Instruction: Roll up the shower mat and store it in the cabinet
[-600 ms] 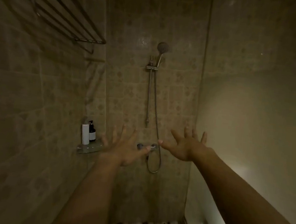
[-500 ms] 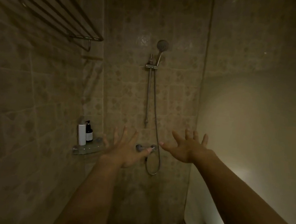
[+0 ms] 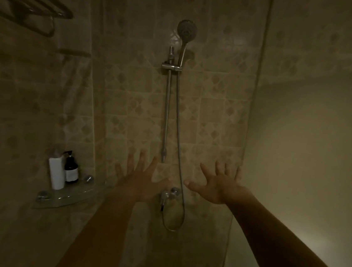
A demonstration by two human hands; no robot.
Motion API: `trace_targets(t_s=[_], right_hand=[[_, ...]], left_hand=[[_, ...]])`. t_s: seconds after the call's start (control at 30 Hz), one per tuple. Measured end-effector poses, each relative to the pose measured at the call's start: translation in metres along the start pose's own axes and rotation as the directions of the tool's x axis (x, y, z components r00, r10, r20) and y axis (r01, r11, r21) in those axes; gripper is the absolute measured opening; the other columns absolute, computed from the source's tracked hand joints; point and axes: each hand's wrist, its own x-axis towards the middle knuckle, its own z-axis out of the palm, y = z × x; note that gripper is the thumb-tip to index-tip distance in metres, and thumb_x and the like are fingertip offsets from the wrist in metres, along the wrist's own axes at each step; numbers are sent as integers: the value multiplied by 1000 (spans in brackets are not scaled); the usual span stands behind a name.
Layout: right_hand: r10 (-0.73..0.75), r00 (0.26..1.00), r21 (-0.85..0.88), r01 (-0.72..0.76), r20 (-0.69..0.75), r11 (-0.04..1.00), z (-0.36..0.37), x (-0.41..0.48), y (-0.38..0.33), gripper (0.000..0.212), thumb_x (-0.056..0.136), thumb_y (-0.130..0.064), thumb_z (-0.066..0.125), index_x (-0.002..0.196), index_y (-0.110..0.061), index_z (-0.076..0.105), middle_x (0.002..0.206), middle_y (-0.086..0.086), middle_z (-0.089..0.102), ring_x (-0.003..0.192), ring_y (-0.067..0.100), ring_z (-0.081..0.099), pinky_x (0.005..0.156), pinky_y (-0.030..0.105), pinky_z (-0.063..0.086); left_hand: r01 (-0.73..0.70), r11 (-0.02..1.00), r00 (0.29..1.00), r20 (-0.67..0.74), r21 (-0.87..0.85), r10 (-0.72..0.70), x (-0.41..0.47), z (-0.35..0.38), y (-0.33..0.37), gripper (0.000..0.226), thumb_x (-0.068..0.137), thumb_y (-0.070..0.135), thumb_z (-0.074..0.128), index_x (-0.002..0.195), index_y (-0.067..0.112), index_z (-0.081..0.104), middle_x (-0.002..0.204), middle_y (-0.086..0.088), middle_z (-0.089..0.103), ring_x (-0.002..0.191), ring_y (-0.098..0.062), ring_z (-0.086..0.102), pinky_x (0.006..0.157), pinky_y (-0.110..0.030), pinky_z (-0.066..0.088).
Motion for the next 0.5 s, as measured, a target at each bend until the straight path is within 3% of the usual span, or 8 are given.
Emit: trace_targets(t_s=[0.17,0.3,0.5], right_hand=[[-37,999,-7,37,20,999,13,80,28,116,50,-103,5,149,-44,-7,159,14,-20,143,38,-25,101,63,-28],[-62,997,-2,62,37,998,27,138,33,111,55,-101,9,148,-45,-11,159,14,-19,143,40,-23,102,64,-26],[-132,990,20,131,47,991,58,232,16,121,43,-105,1,148,-45,-10,160,12,-20,143,39,-25,100,65,-27]], left_hand=[[51,999,999,20,9,-51,65,22,11,103,59,100,15,145,51,-15,149,10,-42,133,-25,-43,108,-65,-17],[101,994,995,-24,29,-100,110,46,5,113,49,103,7,147,50,-9,153,10,-37,138,-28,-35,108,-65,-16],[190,980,980,-68,64,-186,190,79,-39,109,47,104,0,142,55,-16,153,11,-36,137,-24,-38,106,-65,-18]])
